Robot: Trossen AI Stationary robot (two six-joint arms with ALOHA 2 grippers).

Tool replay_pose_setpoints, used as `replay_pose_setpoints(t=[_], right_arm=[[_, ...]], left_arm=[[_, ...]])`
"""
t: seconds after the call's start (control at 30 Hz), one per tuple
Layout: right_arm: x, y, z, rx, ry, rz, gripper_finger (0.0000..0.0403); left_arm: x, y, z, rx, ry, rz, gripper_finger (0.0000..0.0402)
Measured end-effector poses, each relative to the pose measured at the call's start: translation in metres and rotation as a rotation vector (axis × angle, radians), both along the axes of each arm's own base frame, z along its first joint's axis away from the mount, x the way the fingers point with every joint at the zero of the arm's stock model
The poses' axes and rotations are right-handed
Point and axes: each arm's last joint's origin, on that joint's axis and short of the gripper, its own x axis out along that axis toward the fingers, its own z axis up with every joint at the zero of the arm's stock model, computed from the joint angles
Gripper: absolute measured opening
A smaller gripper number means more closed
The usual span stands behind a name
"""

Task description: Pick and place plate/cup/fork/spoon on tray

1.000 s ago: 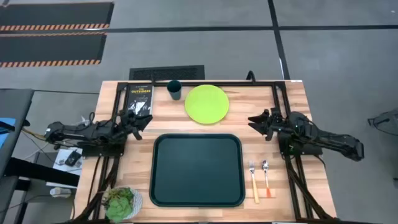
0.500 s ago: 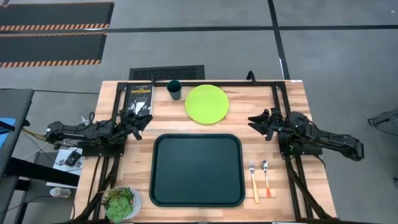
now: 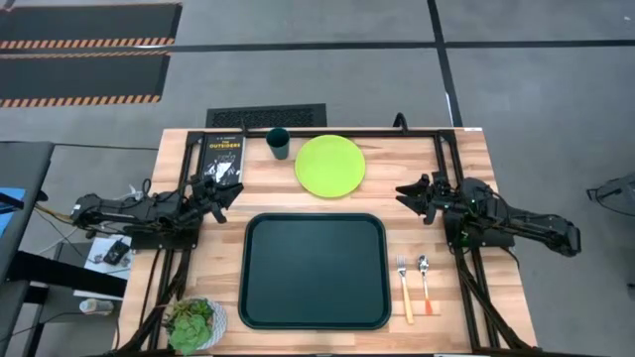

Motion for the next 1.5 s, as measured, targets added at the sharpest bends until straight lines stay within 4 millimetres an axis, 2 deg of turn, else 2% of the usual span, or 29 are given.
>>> replay_pose_setpoints(t=[0.73,0.9,1.0,1.23,1.4,1.5], right_arm=[[0.0,0.0,0.0,-0.012,0.003,0.0,0.0232],[0.0,0.0,0.0,-0.409,0.073,-0.005,0.0232],[0.0,0.0,0.0,-0.502,0.09,-0.005,0.0232],[0.0,0.0,0.001,-0.49,0.084,-0.006,0.0232],[0.0,0.0,0.008,-0.196,-0.042,-0.004,0.0232],[-0.001,0.0,0.014,-0.094,-0.124,-0.003,0.0232]], left_arm=[[0.0,0.0,0.0,0.0,0.0,0.0,0.0054],[-0.001,0.001,0.0,-0.022,-0.012,0.044,0.0054],[-0.001,0.002,0.0,-0.082,-0.045,0.07,0.0054],[-0.001,0.002,0.0,-0.158,-0.09,0.078,0.0054],[-0.002,0.003,0.003,-0.221,-0.155,0.096,0.0054],[-0.003,0.004,0.007,-0.259,-0.223,0.142,0.0054]])
